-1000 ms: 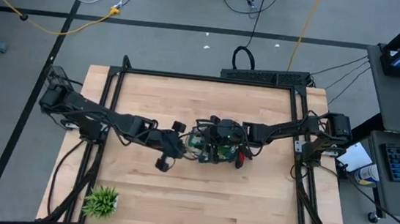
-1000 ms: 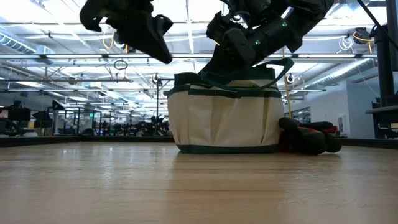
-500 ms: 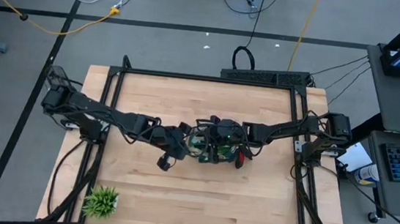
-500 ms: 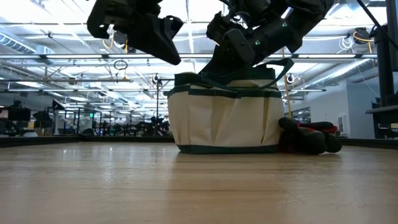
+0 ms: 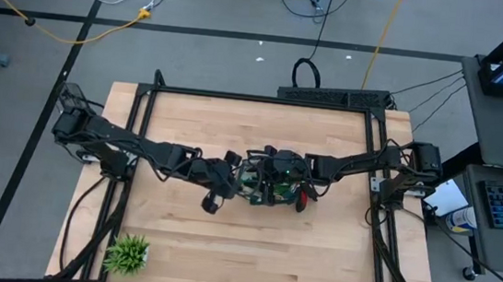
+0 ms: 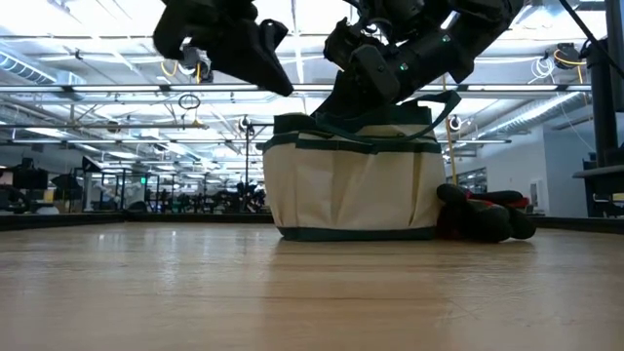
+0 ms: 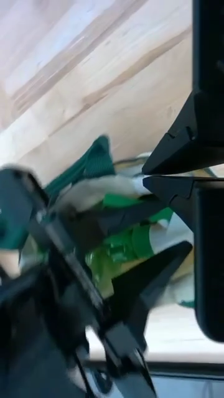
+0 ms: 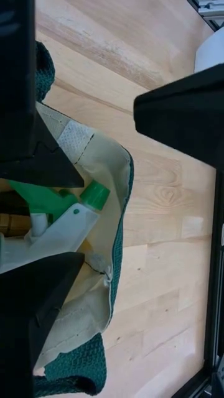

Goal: Pick & Place Garden tools in Gardening bag
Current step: Put the green sprayer into the green gardening bag

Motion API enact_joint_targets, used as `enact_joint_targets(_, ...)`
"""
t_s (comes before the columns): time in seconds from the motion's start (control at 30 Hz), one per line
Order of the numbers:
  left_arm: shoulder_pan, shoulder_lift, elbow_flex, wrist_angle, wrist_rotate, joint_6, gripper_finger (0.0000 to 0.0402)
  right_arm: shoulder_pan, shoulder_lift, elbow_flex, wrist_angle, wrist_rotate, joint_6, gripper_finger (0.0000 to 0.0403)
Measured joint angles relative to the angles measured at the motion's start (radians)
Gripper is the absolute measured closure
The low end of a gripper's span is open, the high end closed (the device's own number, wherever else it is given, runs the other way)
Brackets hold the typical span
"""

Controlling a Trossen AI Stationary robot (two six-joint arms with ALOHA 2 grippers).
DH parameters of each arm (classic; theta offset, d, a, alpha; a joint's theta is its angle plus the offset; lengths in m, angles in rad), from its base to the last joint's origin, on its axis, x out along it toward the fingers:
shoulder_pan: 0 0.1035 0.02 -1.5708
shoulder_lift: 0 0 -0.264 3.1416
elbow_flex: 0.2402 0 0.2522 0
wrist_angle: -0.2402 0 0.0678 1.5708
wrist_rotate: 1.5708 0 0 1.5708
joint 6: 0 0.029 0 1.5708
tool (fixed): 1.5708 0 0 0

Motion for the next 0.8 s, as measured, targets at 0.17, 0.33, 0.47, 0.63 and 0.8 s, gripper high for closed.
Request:
enact_joint_targets(0.17,0.000,0.000,0.000,-0.028,0.043,0.038,0.0380,0.000,0.000,0.000,0.000,-0.001,0.000,0.0235)
enact_joint_targets(0.33,0.000,0.000,0.000,-0.030,0.046,0.038,0.0351,0.000,0.000,0.000,0.000,-0.001,0.000,0.0236)
enact_joint_targets(0.47,0.000,0.000,0.000,-0.030,0.042,0.057,0.0286,0.000,0.000,0.000,0.000,-0.001,0.002,0.0236)
enact_joint_targets(0.63,0.000,0.000,0.000,-0.028,0.036,0.073,0.0221,0.000,0.000,0.000,0.000,0.000,0.004,0.0236)
enact_joint_targets(0.8,0.001,0.000,0.000,-0.028,0.035,0.076,0.0205,0.000,0.000,0.000,0.000,0.000,0.004,0.0236)
